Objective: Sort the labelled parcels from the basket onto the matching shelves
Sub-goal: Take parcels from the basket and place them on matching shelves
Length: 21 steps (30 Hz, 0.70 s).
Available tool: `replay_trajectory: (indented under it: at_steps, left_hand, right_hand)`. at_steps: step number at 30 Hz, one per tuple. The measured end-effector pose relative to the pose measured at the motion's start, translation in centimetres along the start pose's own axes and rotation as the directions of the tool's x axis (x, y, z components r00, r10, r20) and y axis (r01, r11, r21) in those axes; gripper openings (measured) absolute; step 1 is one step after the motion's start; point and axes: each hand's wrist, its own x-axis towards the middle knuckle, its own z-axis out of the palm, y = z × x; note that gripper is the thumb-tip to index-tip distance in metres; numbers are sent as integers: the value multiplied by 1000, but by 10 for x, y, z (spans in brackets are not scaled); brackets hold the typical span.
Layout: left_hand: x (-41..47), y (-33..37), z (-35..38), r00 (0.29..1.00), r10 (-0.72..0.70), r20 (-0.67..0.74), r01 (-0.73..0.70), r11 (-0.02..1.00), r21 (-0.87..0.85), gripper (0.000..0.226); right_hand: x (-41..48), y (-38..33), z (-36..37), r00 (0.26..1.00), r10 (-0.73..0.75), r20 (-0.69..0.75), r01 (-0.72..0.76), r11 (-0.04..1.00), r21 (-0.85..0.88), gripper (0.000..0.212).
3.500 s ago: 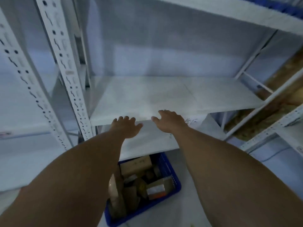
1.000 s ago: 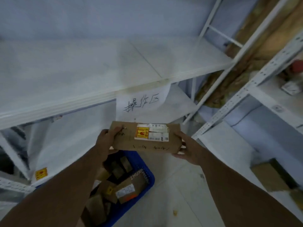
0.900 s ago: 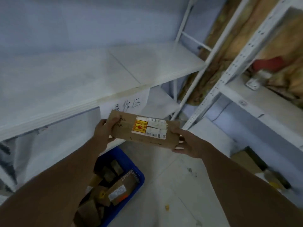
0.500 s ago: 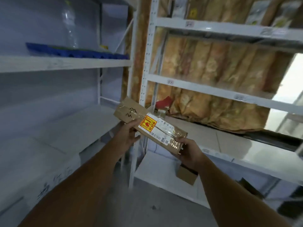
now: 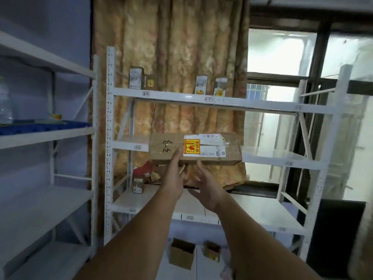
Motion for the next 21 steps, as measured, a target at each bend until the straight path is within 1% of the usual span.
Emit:
replay_trajectory:
  at_steps: [1, 3, 4, 5, 6, 8, 9, 10, 11, 12, 13, 15, 17, 18, 20, 21]
  left_hand:
    - [-6, -8, 14, 999, -7, 34, 6, 1000, 24, 63]
    - [-18, -15, 38, 998, -8, 68, 6, 1000, 30, 95]
    - [-22, -16, 46, 996, -11, 89, 8, 1000, 29, 103]
    - [-28, -14, 54, 993, -22, 117, 17, 999, 41, 107]
    - [-36, -11, 61, 988, -44, 151, 34, 997, 67, 104]
    - [-43, 2, 63, 983, -72, 170, 52, 992, 117, 81]
    - [-42, 9, 60, 984, -73, 160, 51, 989, 138, 81]
    - [-38, 17, 53, 986, -62, 152, 39, 988, 150, 93]
    - [-32, 28, 46, 985, -52, 164, 24, 985, 171, 111]
    - [-28, 38, 41, 979, -50, 198, 9, 979, 203, 123]
    - [-25, 44, 37, 968, -72, 239, 11, 970, 244, 127]
    - [-29, 52, 40, 948, -143, 283, 44, 943, 331, 121]
    - [-34, 57, 52, 939, -149, 311, 47, 949, 313, 117]
    - [-37, 58, 61, 934, -138, 330, 45, 961, 273, 118]
    - [-43, 65, 76, 931, -86, 355, 28, 986, 164, 115]
    - [-43, 69, 81, 932, -50, 359, 8, 993, 116, 106]
  right_hand:
    - [-5, -14, 2, 999, -42, 17, 42, 999, 25, 75]
    - [-14, -36, 1, 994, -106, -7, 106, 992, 68, 66]
    - [-19, -45, -2, 992, -122, -35, 124, 990, 74, 62]
    - [-24, -52, -6, 988, -138, -67, 143, 987, 79, 58]
    - [-29, -59, -10, 982, -160, -97, 168, 983, 80, 55]
    - [-37, -74, -20, 965, -207, -160, 219, 973, 67, 52]
    - [-41, -83, -24, 954, -224, -198, 241, 969, 62, 49]
    - [-46, -92, -28, 945, -240, -223, 259, 964, 59, 44]
    - [-49, -102, -31, 937, -257, -236, 278, 959, 61, 39]
    - [-52, -111, -31, 934, -268, -236, 292, 954, 69, 35]
    - [-52, -116, -30, 933, -275, -232, 301, 950, 81, 34]
    - [-49, -122, -19, 934, -292, -204, 319, 941, 115, 47]
    - [-45, -121, 0, 944, -290, -155, 315, 935, 165, 58]
    - [-44, -120, 8, 947, -294, -131, 315, 932, 180, 58]
    - [-41, -118, 25, 949, -302, -88, 315, 922, 226, 46]
    - [-41, -117, 32, 949, -305, -78, 315, 913, 261, 39]
